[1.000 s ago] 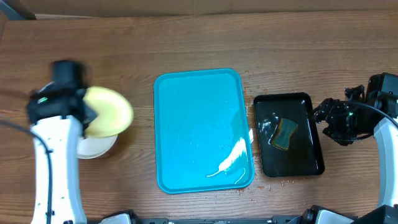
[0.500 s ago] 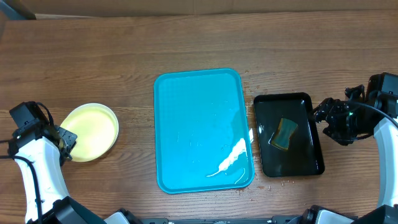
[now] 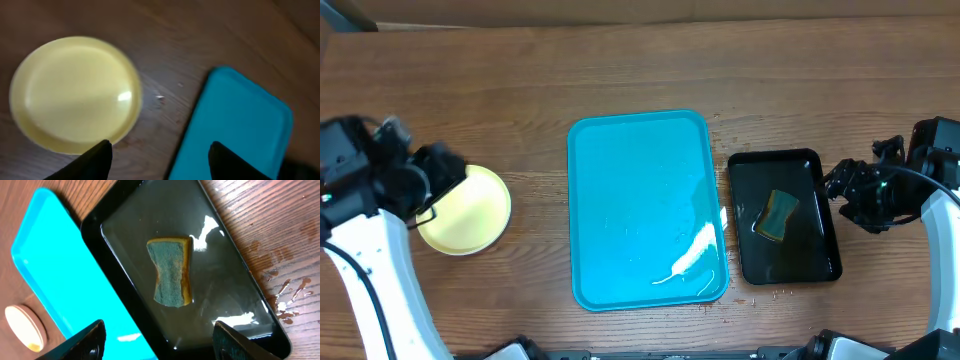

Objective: Clean dirty plates on tray and stack at the side

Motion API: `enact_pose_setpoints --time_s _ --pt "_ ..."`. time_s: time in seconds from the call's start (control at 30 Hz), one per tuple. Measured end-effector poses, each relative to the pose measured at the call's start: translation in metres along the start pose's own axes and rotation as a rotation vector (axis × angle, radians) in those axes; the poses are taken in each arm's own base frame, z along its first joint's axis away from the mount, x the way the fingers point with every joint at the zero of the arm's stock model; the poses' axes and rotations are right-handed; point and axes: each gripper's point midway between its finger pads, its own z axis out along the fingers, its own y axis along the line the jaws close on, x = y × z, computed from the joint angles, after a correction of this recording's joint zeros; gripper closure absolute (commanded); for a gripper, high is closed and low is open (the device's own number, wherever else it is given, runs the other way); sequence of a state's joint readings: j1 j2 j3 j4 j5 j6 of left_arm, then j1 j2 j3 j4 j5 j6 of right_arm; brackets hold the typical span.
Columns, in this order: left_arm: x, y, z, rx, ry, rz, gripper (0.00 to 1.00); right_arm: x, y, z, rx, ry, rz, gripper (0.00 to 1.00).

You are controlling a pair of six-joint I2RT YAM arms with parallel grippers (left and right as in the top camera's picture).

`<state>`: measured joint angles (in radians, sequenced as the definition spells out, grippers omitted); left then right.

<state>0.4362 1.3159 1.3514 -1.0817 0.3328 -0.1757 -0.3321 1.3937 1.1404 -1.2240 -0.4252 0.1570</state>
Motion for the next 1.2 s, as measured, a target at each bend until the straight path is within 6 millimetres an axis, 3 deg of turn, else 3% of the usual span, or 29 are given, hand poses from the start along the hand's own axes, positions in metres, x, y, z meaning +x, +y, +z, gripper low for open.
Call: enact_pose_setpoints --time_s 0.1,0.17,0.2,0.27,0.33,0.43,0.6,1.2 --pt "0.015 -0.062 -0.020 0.124 -0.011 0.233 0.33 0.003 0.006 -0.002 -0.025 0.000 -0.044 0.23" --pt "0.034 -0.093 -0.029 0.186 0.000 0.365 0.30 0.007 0.014 -0.007 -0.039 -0.015 -0.084 0.21" --pt "0.045 -0.106 -0.032 0.210 0.012 0.425 0.27 0.010 0.021 -0.012 -0.049 -0.032 -0.116 0.20" --pt "0.065 -0.124 -0.036 0.238 0.035 0.529 0.00 0.019 0.036 -0.021 -0.073 -0.063 -0.186 0.17" --pt "0.083 -0.138 -0.039 0.252 0.061 0.613 0.00 0.029 0.052 -0.031 -0.098 -0.102 -0.268 0.15" --pt "0.107 -0.146 -0.040 0.251 0.109 0.700 0.00 0.048 0.078 -0.048 -0.153 -0.166 -0.393 0.00" --pt "0.130 -0.147 -0.042 0.241 0.173 0.763 0.00 0.068 0.099 -0.062 -0.210 -0.209 -0.510 0.00" --pt "0.130 -0.143 -0.014 0.182 0.257 0.756 0.00 0.076 0.105 -0.052 -0.235 -0.137 -0.498 0.00"
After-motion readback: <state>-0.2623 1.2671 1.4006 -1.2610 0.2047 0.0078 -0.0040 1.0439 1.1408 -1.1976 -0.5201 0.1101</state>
